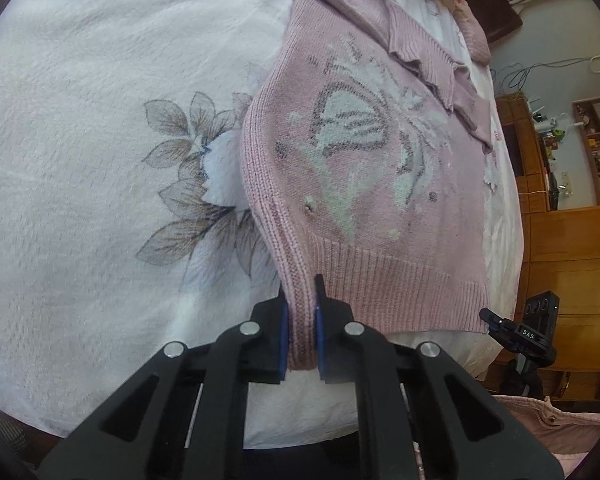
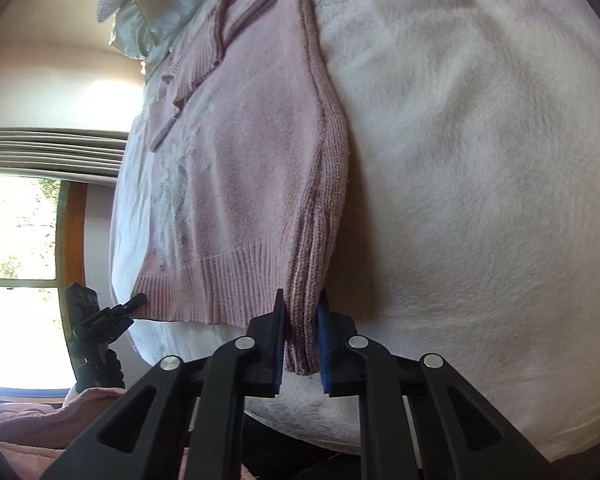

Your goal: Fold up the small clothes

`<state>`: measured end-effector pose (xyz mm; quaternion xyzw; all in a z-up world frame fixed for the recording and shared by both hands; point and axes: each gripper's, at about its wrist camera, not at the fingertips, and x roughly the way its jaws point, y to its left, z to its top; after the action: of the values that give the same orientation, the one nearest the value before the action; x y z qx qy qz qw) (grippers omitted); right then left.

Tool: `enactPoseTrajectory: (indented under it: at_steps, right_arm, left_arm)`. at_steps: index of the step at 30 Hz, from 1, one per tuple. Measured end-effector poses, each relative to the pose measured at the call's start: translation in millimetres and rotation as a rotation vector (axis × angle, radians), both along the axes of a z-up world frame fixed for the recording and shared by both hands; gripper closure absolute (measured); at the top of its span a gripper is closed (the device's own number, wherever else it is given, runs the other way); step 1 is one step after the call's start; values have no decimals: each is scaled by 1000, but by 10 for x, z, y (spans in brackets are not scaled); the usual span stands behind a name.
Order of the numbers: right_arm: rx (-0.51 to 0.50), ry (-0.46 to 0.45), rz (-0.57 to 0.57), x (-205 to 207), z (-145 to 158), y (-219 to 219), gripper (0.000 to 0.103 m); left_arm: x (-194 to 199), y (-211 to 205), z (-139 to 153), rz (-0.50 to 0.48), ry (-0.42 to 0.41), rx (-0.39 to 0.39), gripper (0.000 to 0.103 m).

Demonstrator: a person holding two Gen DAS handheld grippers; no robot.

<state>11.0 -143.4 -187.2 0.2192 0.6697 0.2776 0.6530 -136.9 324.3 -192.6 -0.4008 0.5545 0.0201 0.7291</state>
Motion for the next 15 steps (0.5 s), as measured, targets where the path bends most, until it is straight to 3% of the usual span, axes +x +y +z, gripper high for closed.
enactPoseTrajectory:
  at_steps: [7,15]
  right_arm:
    - [176,-29,-86,206,335,-96,91]
    - [204,-64,-135,764,500,-30,91]
  left_arm:
    - [167,160,278,29,-77,16,95]
    - [664,465,301,72,-105,42,95]
